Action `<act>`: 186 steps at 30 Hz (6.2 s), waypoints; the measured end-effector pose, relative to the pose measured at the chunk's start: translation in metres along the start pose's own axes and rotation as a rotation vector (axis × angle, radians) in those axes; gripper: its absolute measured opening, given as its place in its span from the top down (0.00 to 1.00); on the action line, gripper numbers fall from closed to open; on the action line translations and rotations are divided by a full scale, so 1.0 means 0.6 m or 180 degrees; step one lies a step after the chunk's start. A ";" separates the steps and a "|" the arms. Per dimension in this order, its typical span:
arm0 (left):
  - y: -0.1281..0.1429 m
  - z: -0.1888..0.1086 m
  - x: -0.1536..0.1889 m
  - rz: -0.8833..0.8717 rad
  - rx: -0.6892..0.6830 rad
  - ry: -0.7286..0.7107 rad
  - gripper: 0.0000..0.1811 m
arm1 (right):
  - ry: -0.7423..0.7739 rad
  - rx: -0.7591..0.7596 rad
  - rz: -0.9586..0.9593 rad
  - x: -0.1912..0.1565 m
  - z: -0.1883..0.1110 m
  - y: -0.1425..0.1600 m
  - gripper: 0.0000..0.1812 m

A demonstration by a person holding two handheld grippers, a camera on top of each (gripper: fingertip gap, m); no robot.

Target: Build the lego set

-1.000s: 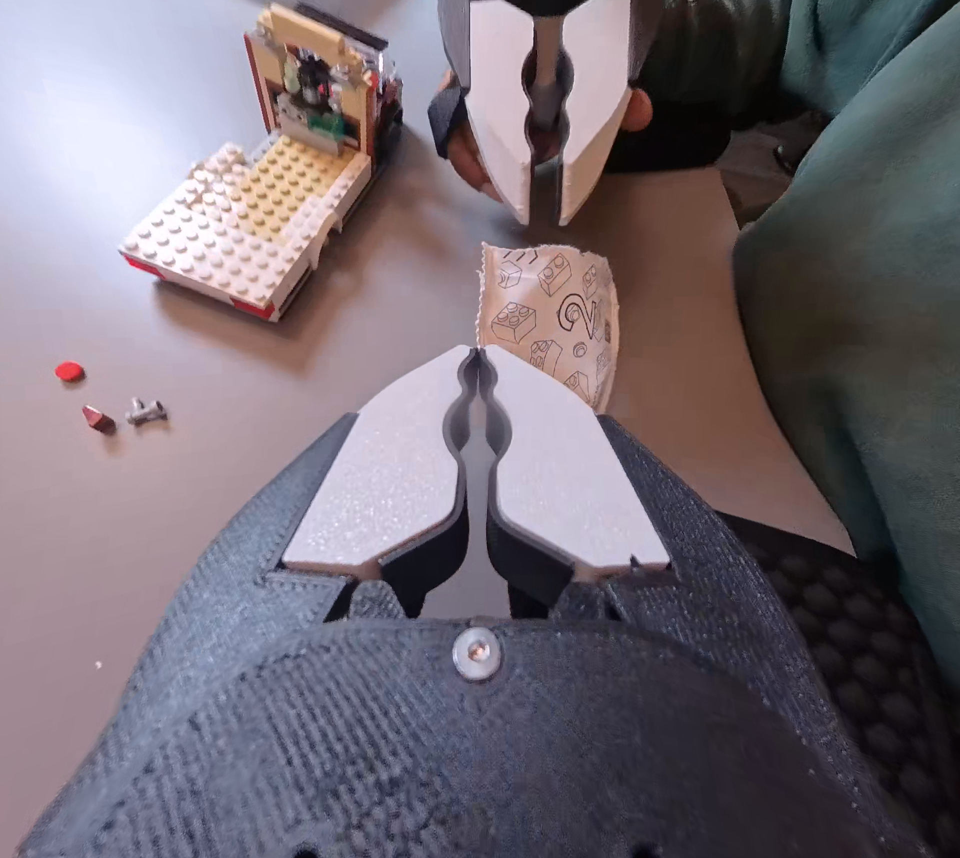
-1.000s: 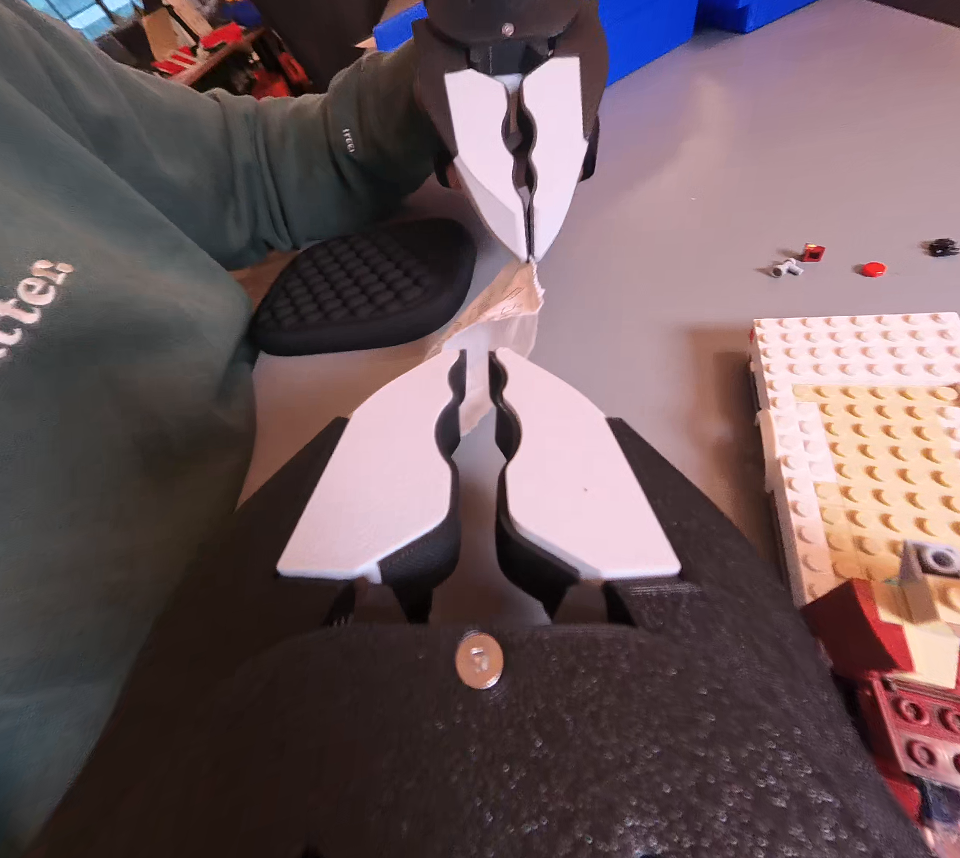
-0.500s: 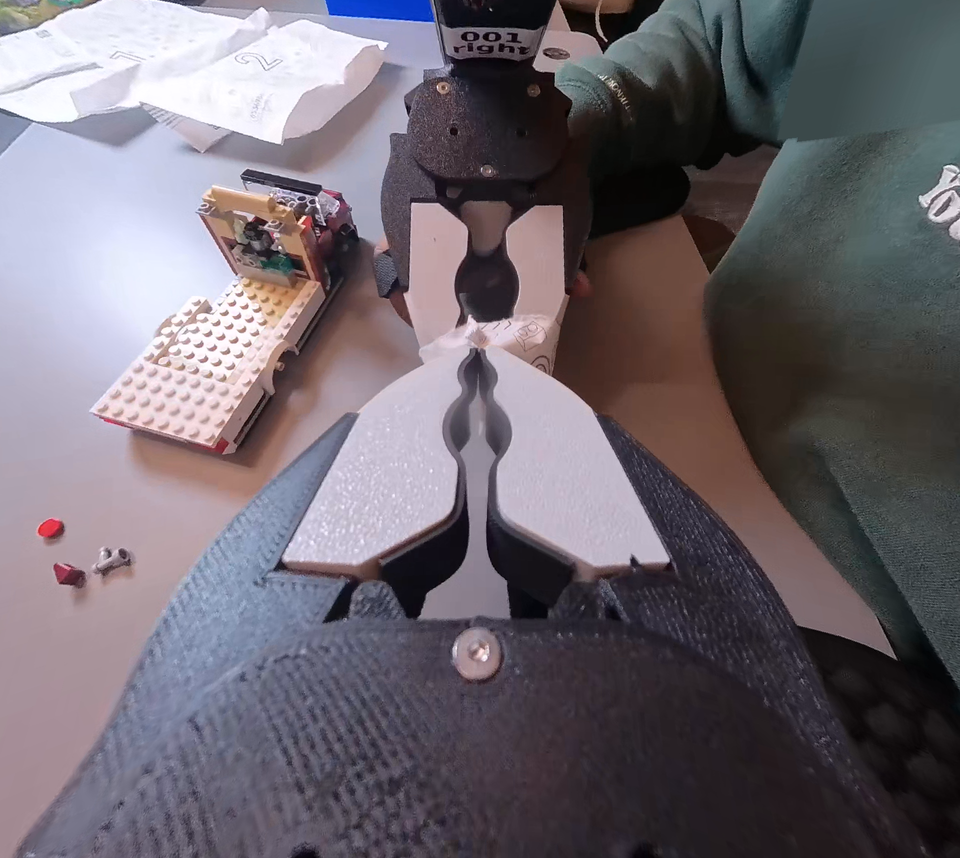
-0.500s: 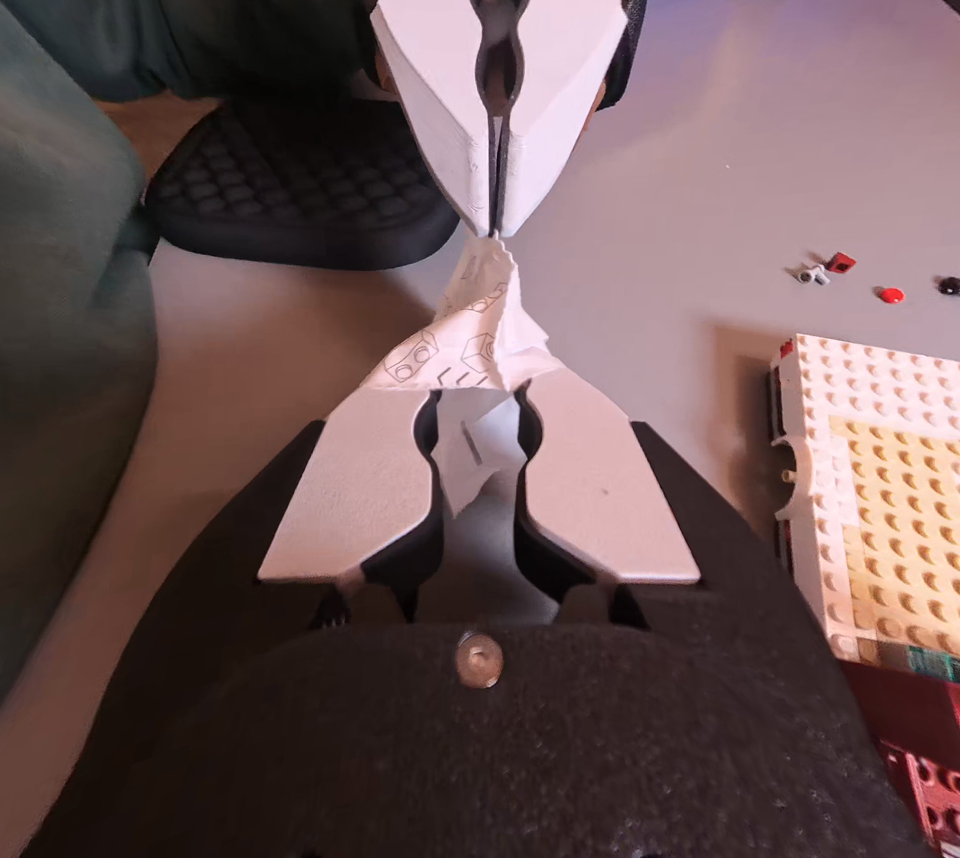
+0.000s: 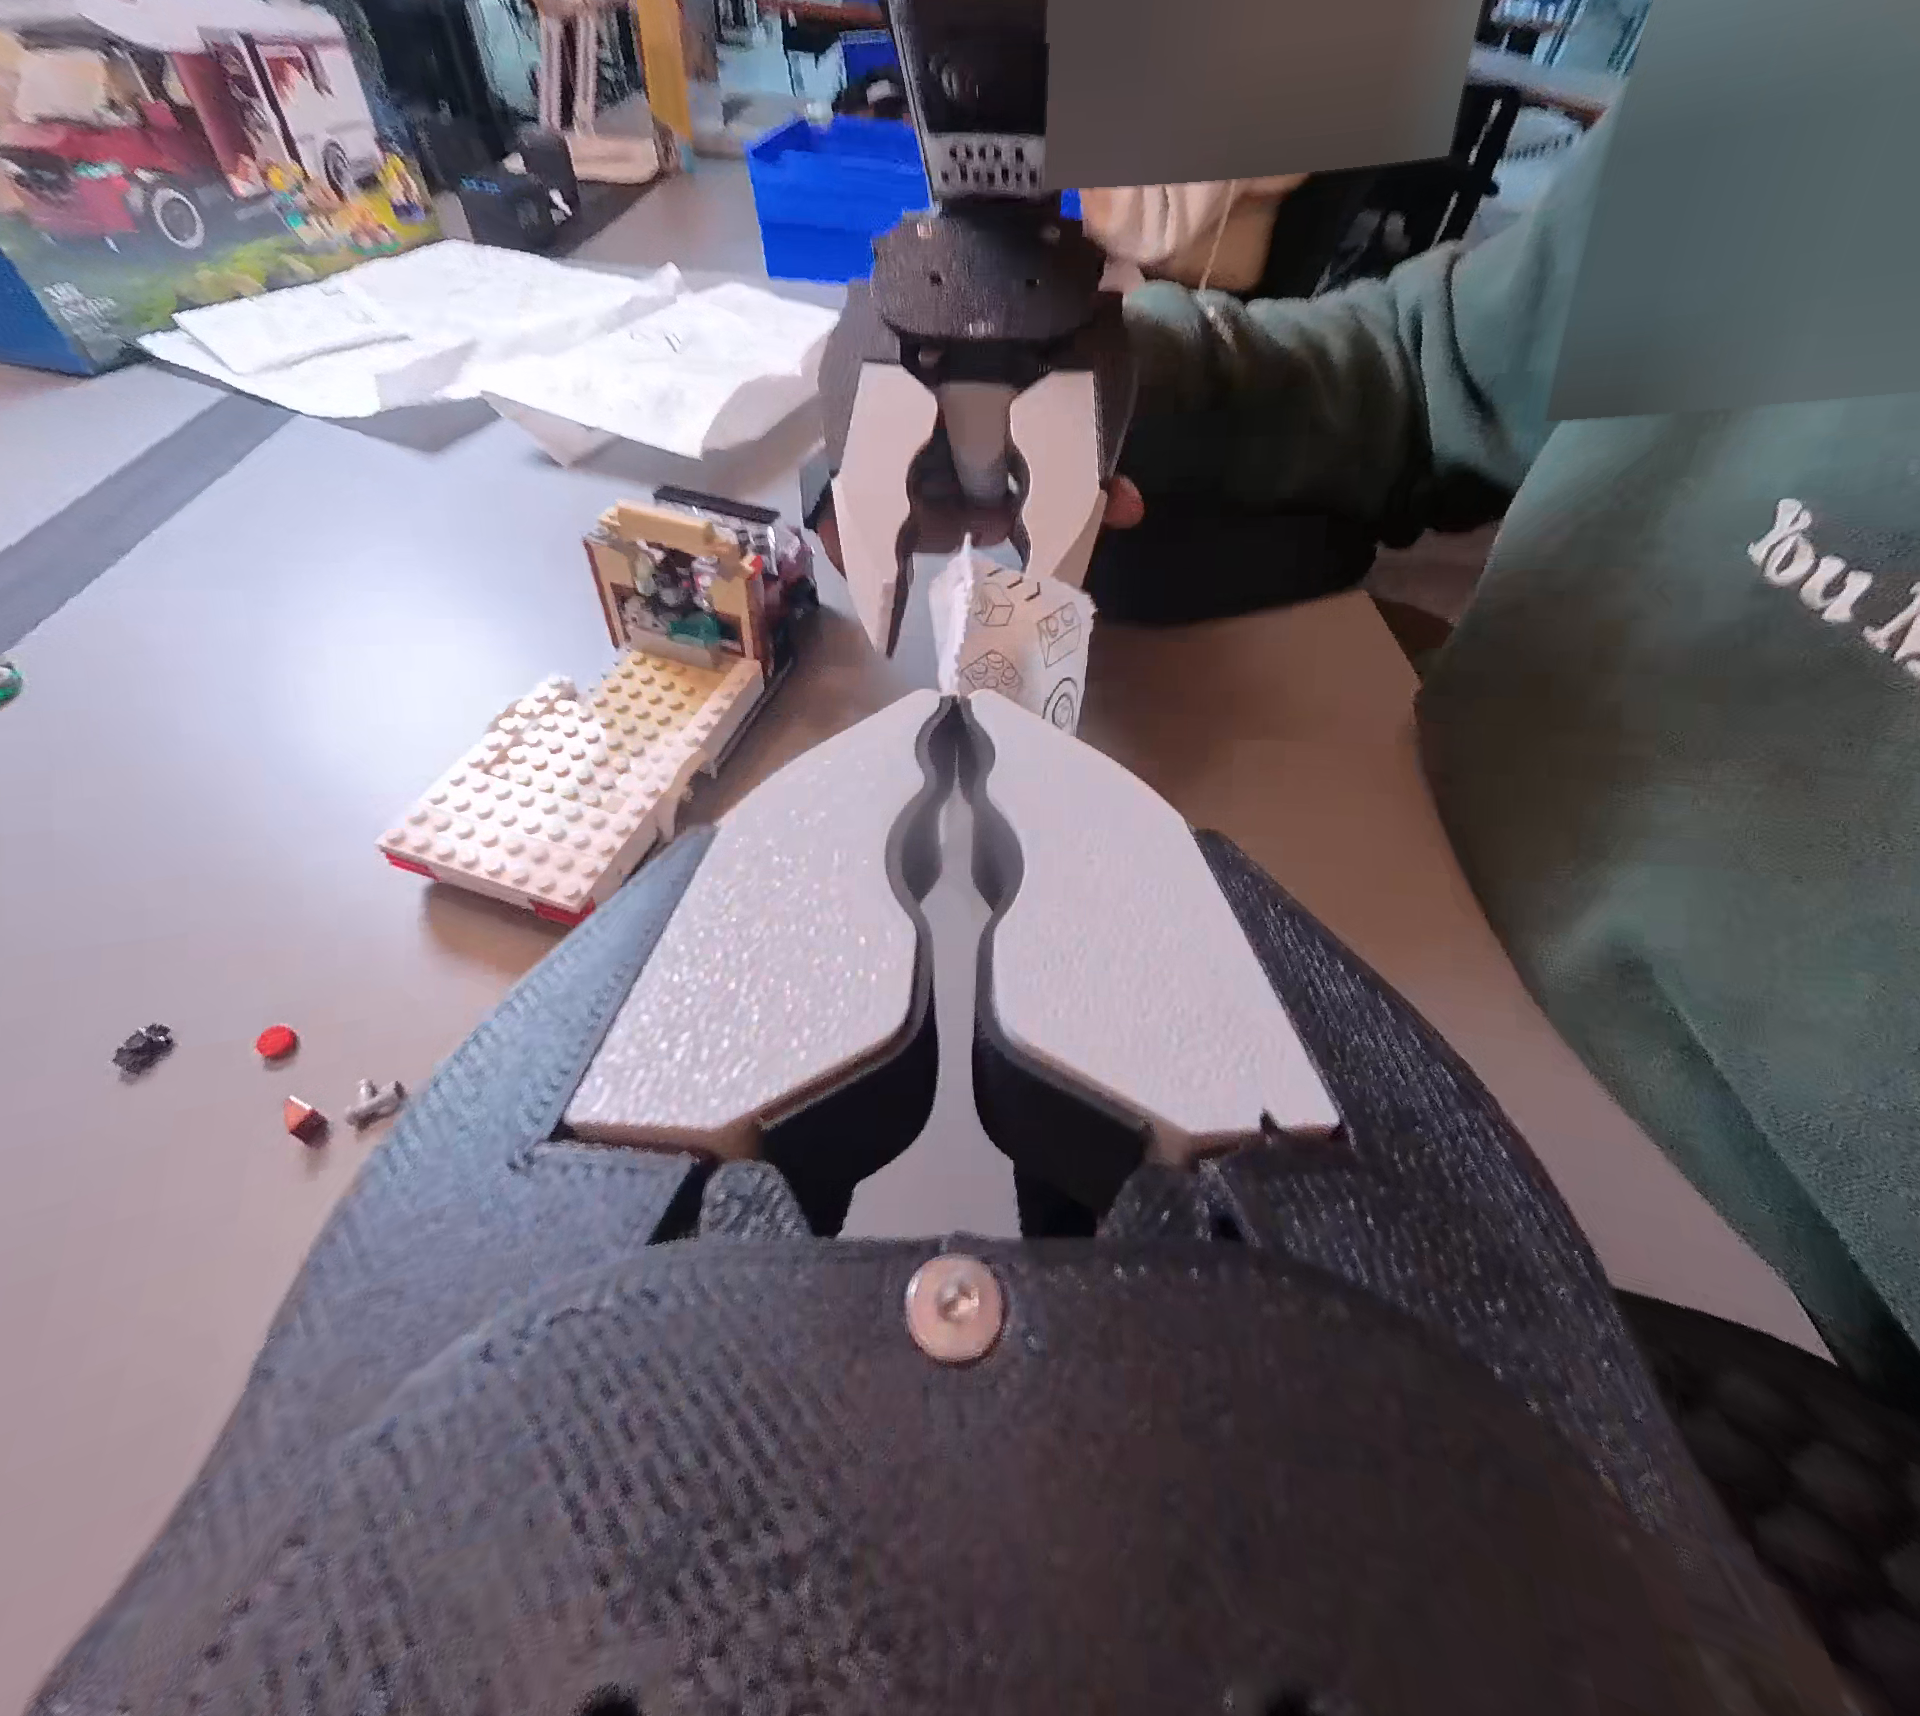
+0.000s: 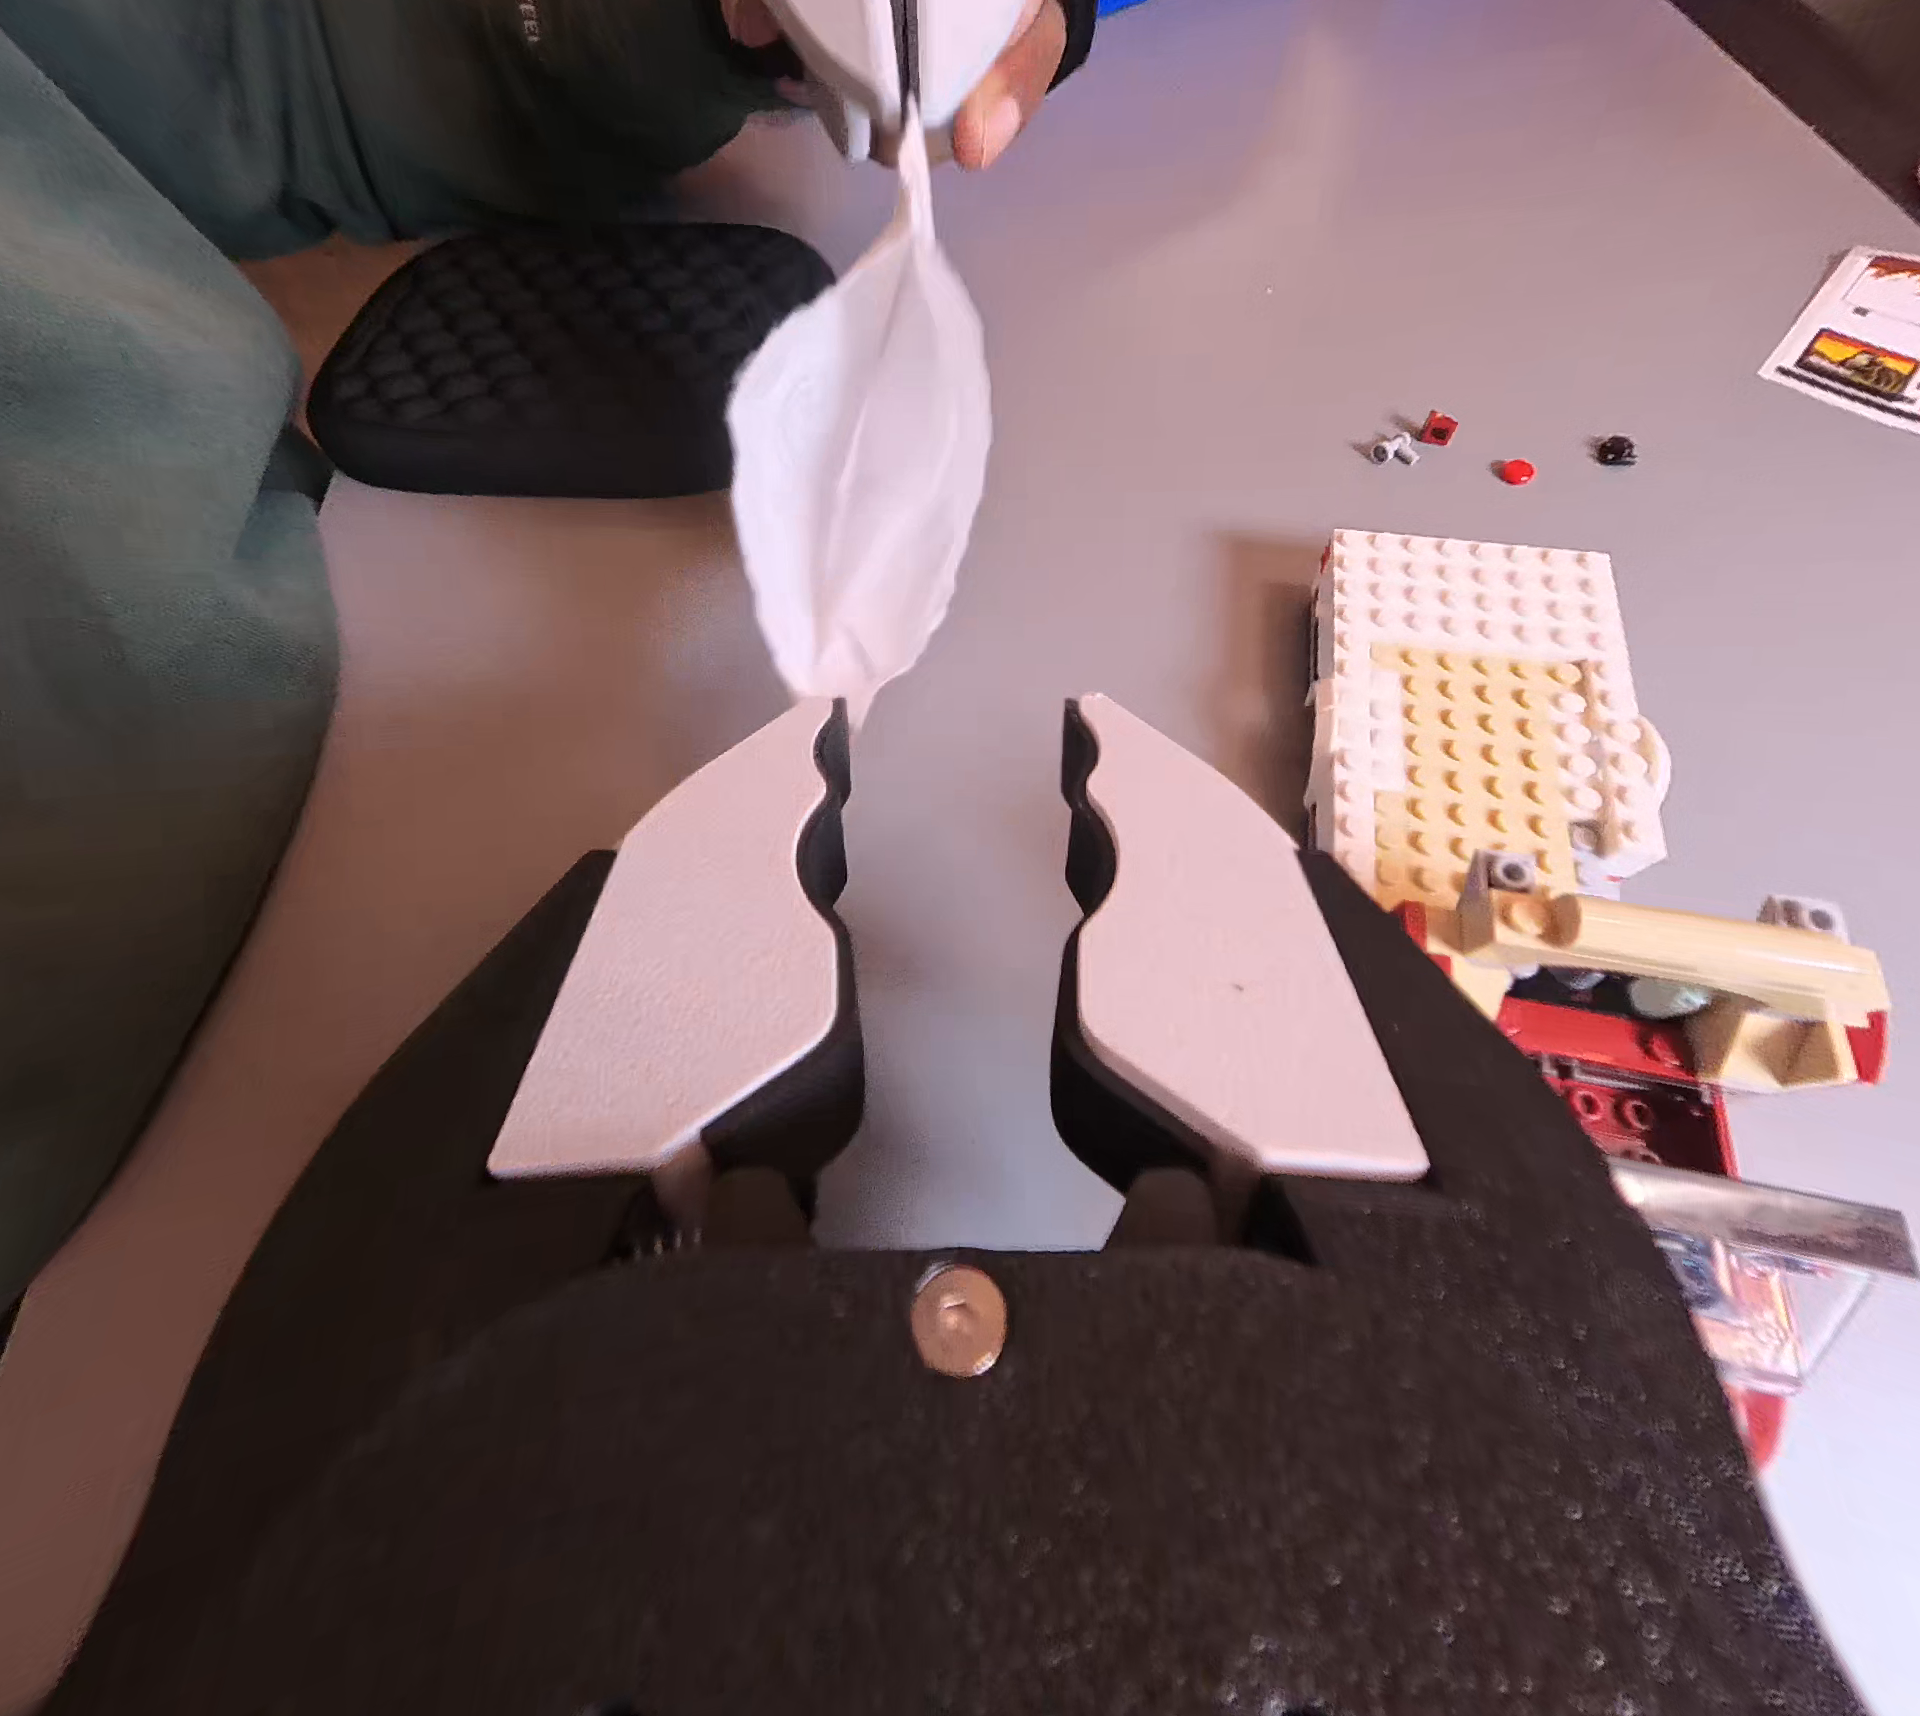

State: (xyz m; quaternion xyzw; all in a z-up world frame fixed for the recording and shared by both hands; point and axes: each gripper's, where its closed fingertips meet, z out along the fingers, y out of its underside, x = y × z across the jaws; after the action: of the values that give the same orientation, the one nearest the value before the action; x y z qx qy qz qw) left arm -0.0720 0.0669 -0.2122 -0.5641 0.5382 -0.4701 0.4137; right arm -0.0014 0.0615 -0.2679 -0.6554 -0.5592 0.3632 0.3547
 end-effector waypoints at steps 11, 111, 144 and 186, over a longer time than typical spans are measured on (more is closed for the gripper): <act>-0.027 -0.016 -0.017 -0.0083 0.0394 -0.0143 1.00 | -0.0685 0.0403 0.0224 -0.052 0.002 -0.032 0.79; 0.120 -0.065 -0.072 -0.0998 -0.0250 -0.0925 1.00 | -0.0432 -0.1515 -0.0577 0.225 0.172 -0.091 0.91; 0.134 -0.073 -0.084 -0.1231 -0.0257 -0.0976 1.00 | -0.1658 -0.1001 -0.0401 0.090 0.139 -0.152 0.91; 0.142 -0.073 -0.083 -0.1279 -0.0337 -0.0947 1.00 | -0.1601 -0.1268 -0.0701 0.070 0.140 -0.144 0.89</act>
State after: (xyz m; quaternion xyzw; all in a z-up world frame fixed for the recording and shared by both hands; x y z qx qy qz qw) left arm -0.1320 0.1115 -0.2897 -0.7436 0.3723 -0.4260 0.3565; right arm -0.1113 0.1184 -0.2368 -0.5374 -0.7566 0.3565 0.1078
